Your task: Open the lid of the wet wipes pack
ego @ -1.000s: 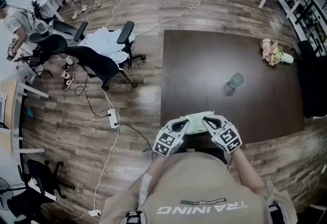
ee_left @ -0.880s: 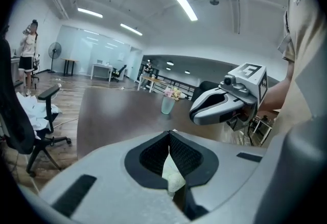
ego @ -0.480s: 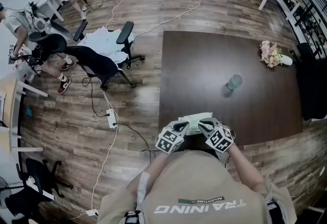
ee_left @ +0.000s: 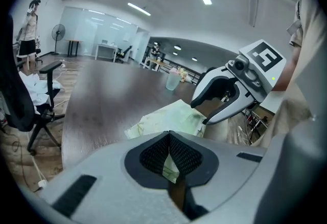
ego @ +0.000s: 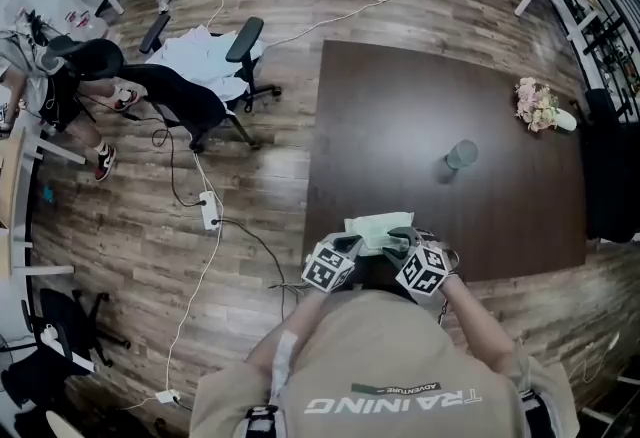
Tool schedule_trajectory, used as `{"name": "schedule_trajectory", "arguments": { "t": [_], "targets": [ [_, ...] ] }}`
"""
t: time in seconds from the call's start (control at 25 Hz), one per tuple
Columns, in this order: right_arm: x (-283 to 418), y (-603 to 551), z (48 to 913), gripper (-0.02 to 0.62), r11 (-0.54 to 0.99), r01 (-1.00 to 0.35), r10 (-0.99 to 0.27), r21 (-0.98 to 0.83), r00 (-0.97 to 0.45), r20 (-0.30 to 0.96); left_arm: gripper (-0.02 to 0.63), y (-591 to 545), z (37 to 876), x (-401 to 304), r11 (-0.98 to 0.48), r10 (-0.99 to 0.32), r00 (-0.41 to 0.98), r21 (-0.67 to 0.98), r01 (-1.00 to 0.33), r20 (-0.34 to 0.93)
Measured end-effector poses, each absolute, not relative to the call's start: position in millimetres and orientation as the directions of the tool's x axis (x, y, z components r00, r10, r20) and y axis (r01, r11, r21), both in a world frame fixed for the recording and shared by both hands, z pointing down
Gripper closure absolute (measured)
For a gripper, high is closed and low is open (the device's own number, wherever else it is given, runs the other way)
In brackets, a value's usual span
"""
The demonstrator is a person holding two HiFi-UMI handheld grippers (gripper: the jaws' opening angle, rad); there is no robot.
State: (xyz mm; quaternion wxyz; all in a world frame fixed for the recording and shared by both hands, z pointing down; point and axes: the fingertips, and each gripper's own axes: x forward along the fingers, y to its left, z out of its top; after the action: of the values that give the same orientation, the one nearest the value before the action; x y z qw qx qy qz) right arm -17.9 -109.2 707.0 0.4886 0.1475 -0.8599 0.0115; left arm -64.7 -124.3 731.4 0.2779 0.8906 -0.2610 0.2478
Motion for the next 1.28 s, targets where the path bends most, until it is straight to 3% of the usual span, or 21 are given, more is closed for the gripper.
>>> {"name": "schedule_trajectory", "arguments": {
  "t": [0.32, 0.6, 0.8, 1.28],
  "targets": [
    [-20.4, -99.4, 722.5, 0.471, 0.988, -0.109, -0.143, 0.107, -0.418, 0.897, 0.597, -122.5, 731.3, -64.4, -0.706, -0.307, 0.728, 0.366, -0.606, 0.613],
    [-21.1, -101.5, 733.9, 0.465, 0.965, 0.035, -0.237, 0.260, -0.312, 0.920, 0.597, -123.1, 735.9, -64.3, -0.712, -0.305, 0.723, 0.356, -0.605, 0.621],
    [-23.8, -102.0, 738.6, 0.466, 0.956, 0.011, -0.276, 0.293, -0.299, 0.913, 0.597, -122.9, 740.3, -65.3, -0.730, -0.284, 0.712, 0.336, -0.595, 0.642],
    [-18.4, -102.6, 715.0, 0.507, 0.990, -0.075, -0.139, 0.119, -0.380, 0.914, 0.597, -118.9, 740.4, -57.0, -0.824, -0.257, 0.671, 0.205, -0.528, 0.695]
  ]
}}
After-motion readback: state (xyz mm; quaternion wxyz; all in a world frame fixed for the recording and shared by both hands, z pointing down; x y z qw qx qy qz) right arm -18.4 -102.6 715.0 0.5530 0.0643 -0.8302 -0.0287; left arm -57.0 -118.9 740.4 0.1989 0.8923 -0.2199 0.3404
